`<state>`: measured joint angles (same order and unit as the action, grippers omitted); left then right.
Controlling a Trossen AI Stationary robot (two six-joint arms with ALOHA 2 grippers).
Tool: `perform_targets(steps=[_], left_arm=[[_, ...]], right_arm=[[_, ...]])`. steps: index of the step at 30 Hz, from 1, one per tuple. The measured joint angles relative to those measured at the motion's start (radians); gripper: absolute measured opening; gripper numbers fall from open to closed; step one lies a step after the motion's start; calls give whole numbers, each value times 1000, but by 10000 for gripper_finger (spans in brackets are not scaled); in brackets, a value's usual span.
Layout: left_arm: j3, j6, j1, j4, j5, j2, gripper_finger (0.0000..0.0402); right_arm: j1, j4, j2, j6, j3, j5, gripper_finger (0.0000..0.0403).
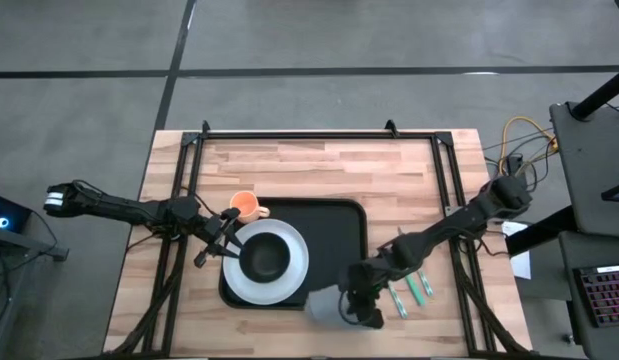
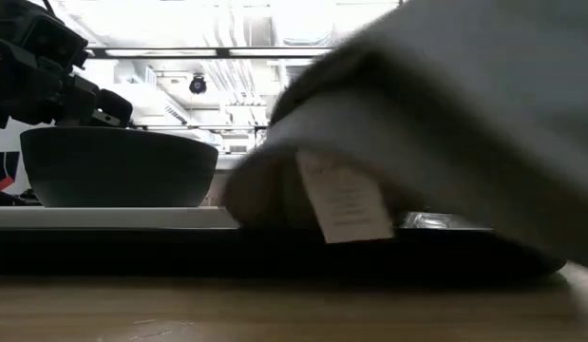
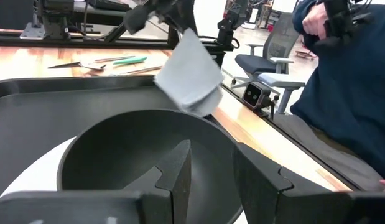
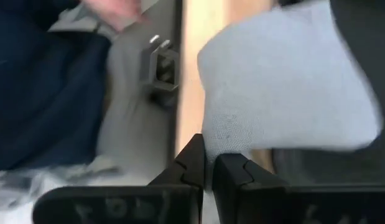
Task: Set up tray
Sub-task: Put the napkin on the serving tray to the right of the plate
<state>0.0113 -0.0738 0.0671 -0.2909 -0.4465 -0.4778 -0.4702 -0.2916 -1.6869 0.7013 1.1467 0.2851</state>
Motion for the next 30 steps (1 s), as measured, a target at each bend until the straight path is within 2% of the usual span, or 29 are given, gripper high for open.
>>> perform_targets(steps=[3, 7, 16, 19, 30], left_arm=[[0, 0, 0, 0, 0, 0, 99], [0, 0, 0, 2, 0, 0, 99], [0, 0, 0, 9, 0, 0, 99], [0, 0, 0, 12, 0, 0, 99], [0, 0, 0, 27, 0, -1, 99]], right_arm=[[3, 4, 12, 0, -32, -70, 9], [11, 48, 14, 2, -78, -111, 9], [68, 127, 32, -65, -81, -308, 9], [80, 120, 33, -66, -87, -321, 9], [126, 111, 33, -50, -194, -473, 9]])
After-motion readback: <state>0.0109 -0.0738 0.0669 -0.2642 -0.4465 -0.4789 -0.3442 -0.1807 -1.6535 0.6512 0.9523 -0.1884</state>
